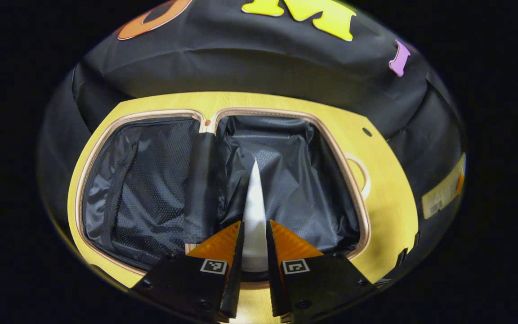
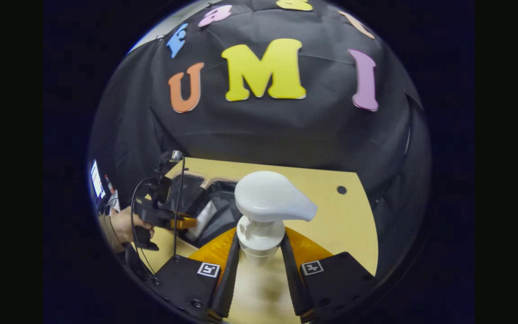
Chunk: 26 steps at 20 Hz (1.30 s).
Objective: First open the suitcase, pack the skin care products into it, and then close the suitcase.
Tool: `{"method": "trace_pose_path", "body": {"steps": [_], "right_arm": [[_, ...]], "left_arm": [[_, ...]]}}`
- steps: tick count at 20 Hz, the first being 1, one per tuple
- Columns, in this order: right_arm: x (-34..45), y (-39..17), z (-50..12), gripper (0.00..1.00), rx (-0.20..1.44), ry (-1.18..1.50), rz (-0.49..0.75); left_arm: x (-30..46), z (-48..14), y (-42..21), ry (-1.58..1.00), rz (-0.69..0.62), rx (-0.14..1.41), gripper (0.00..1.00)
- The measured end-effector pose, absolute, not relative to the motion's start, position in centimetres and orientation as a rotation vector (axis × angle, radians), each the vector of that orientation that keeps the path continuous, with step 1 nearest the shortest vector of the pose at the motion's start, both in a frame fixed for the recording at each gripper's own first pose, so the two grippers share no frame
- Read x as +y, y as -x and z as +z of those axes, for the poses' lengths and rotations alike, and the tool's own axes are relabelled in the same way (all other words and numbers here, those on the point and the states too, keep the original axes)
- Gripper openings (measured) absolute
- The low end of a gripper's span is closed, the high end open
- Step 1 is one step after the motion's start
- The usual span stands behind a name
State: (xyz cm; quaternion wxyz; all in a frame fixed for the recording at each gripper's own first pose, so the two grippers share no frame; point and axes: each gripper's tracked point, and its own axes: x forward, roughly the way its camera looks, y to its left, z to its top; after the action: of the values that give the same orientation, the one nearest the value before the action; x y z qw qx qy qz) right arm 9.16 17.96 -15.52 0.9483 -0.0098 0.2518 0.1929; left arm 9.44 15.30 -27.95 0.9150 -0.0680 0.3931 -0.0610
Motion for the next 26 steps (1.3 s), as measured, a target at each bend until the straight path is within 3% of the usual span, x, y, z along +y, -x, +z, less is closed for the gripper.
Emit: {"method": "trace_pose_path", "body": {"steps": [1, 2, 3, 4, 11, 12, 13, 17, 21, 23, 26], "right_arm": [[19.7, -9.8, -15.7, 0.48, 0.524, 0.028, 0.417], [21.4, -10.3, -16.1, 0.46, 0.536, 0.03, 0.44], [23.0, -10.7, -16.6, 0.48, 0.555, 0.027, 0.459], [24.5, -10.8, -17.2, 0.48, 0.582, 0.017, 0.473], [30.5, -12.2, -24.6, 0.48, 0.766, 0.006, 0.477], [30.9, -12.3, -25.7, 0.48, 0.787, 0.022, 0.469], [31.1, -12.4, -26.6, 0.48, 0.809, 0.033, 0.461], [32.3, -11.8, -29.2, 0.48, 0.917, 0.052, 0.434], [33.8, -12.7, -30.5, 0.49, 0.951, 0.084, 0.438], [34.3, -14.1, -30.4, 0.46, 0.952, 0.074, 0.405], [35.1, -16.4, -30.7, 0.48, 0.971, 0.045, 0.356]], "left_arm": [[15.8, -27.2, -9.2, 0.142, -0.116, 0.778, 0.31], [15.9, -26.3, -8.7, 0.154, -0.121, 0.753, 0.31], [15.9, -25.4, -8.1, 0.169, -0.126, 0.73, 0.24], [16.3, -24.3, -7.4, 0.174, -0.129, 0.693, 0.36], [20.5, -18.3, -1.4, 0.133, -0.099, 0.498, 0.43], [21.2, -17.5, -0.7, 0.116, -0.086, 0.468, 0.59], [21.6, -16.8, 0.1, 0.105, -0.082, 0.439, 0.65], [22.8, -15.1, 2.4, 0.049, -0.079, 0.351, 0.76], [23.4, -12.5, 3.3, 0.031, -0.076, 0.23, 0.79], [24.0, -11.5, 3.8, 0.026, -0.077, 0.184, 0.8], [25.0, -10.8, 4.6, 0.024, -0.062, 0.158, 0.8]]}}
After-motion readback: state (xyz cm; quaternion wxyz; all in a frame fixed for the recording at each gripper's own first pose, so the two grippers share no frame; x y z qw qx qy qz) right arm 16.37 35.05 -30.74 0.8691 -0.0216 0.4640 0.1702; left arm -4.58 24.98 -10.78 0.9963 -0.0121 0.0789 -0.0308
